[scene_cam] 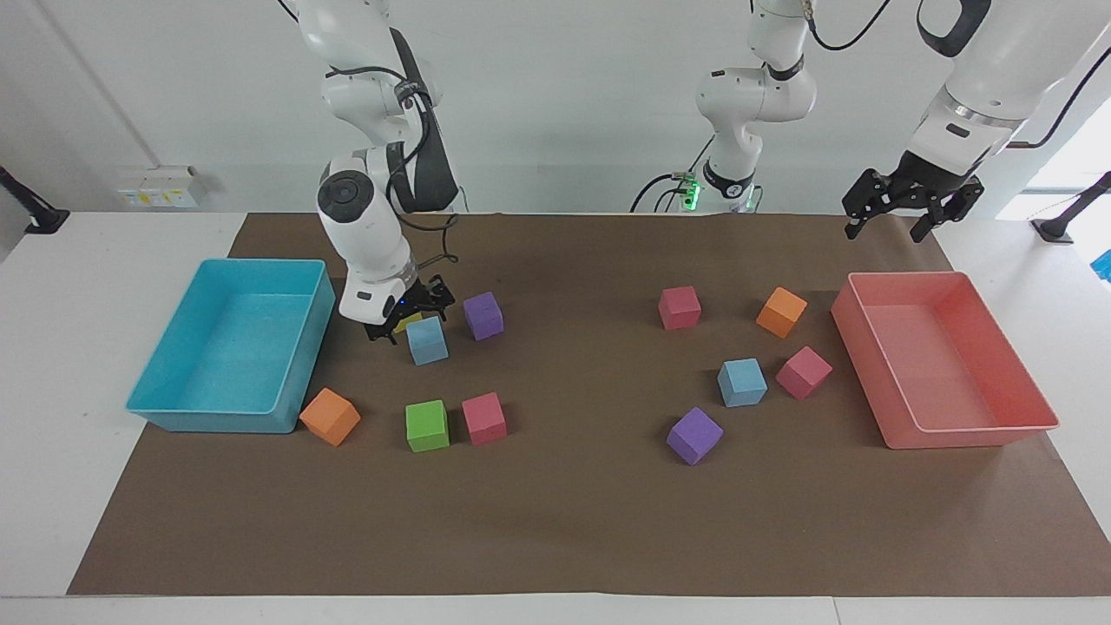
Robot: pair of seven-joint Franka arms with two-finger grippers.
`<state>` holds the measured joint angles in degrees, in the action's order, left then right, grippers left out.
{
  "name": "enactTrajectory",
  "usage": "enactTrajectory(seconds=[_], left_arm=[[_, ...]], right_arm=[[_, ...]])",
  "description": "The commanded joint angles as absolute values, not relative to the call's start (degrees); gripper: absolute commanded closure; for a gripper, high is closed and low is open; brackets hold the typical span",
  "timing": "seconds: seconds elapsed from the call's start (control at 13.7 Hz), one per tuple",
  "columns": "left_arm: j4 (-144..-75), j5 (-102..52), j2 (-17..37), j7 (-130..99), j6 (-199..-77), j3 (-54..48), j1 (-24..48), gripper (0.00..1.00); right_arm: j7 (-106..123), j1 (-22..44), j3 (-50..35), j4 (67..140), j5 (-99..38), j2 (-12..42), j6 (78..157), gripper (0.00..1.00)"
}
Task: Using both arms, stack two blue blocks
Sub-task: 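Reach the right gripper toward the light-blue cube near the cyan bin, then lower the right gripper onto the light-blue cube and close on it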
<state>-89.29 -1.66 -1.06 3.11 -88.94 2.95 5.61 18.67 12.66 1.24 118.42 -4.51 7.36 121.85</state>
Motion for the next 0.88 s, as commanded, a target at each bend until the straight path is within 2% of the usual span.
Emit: enactTrajectory(seconds=[0.0, 0.44, 0.81], left_arm=[[-90.79, -1.93, -2.55, 2.72, -89.30, 2.72, 5.19, 0.00], [-90.97, -1.93, -2.55, 2.55, -89.65, 2.72, 5.62, 0.00], [-91.32, -1.93, -2.64, 2.55, -90.17, 2.72, 5.63, 0.00]], right_arm=[[21.36, 12.30, 1.32, 121.72, -6.06, 7.03, 125.50, 0.00], [21.36, 12.39, 1.23, 125.24, -6.06, 9.49, 131.74, 0.00], [20.74, 12.39, 1.23, 125.95, -6.06, 11.34, 133.24, 0.00]])
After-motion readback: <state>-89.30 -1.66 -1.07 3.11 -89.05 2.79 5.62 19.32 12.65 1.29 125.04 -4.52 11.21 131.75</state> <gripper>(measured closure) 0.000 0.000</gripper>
